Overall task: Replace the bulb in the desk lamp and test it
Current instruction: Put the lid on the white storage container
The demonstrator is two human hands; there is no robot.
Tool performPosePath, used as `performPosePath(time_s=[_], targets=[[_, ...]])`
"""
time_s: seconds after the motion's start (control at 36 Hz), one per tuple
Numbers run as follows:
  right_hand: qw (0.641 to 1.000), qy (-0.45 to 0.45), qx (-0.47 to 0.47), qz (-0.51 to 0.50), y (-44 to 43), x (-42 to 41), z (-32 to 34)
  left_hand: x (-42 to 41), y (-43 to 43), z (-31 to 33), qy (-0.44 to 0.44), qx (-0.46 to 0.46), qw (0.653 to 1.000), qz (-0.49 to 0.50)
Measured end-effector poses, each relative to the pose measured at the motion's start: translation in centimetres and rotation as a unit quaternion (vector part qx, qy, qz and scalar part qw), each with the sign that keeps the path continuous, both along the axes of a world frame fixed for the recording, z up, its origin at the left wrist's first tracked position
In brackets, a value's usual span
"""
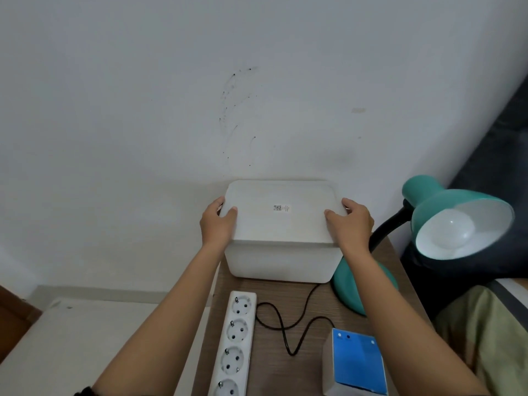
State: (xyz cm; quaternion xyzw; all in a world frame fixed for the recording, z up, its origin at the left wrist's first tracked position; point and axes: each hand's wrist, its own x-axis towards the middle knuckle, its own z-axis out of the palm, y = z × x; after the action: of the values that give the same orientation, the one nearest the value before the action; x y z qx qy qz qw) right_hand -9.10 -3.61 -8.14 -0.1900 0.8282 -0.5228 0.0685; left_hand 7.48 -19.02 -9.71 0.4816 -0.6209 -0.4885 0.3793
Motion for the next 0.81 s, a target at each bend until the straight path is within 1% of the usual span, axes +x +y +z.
performPosePath(time_s=[0.19, 0.36, 0.5, 0.64, 0.81], targets=[[1.0, -0.001, 0.02, -0.009, 0.1, -0.4, -0.3, -0.1, 0.1, -0.2, -0.002, -0.014, 1.0, -0.001], [1.0, -0.012, -0.006, -0.009, 0.4, -0.3, -0.2, -0.3, 0.0, -0.6, -0.014, -0.037, 0.999, -0.001], [1.0, -0.009, 0.0, -0.004, 0.3, -0.3, -1.0, -0.4, -0.1, -0.9, -0.026, -0.054, 0.998, -0.009], [1.0, 0.009, -0.013, -0.007, 0.4, -0.2, -1.7, -0.4, 0.1, -1.4, -0.02, -0.064, 0.998, -0.002], [1.0, 0.004, -0.03, -0.006, 0.5, -0.3, -2.0, -0.1, 0.4, -1.5, -0.009, -0.065, 0.998, -0.001]])
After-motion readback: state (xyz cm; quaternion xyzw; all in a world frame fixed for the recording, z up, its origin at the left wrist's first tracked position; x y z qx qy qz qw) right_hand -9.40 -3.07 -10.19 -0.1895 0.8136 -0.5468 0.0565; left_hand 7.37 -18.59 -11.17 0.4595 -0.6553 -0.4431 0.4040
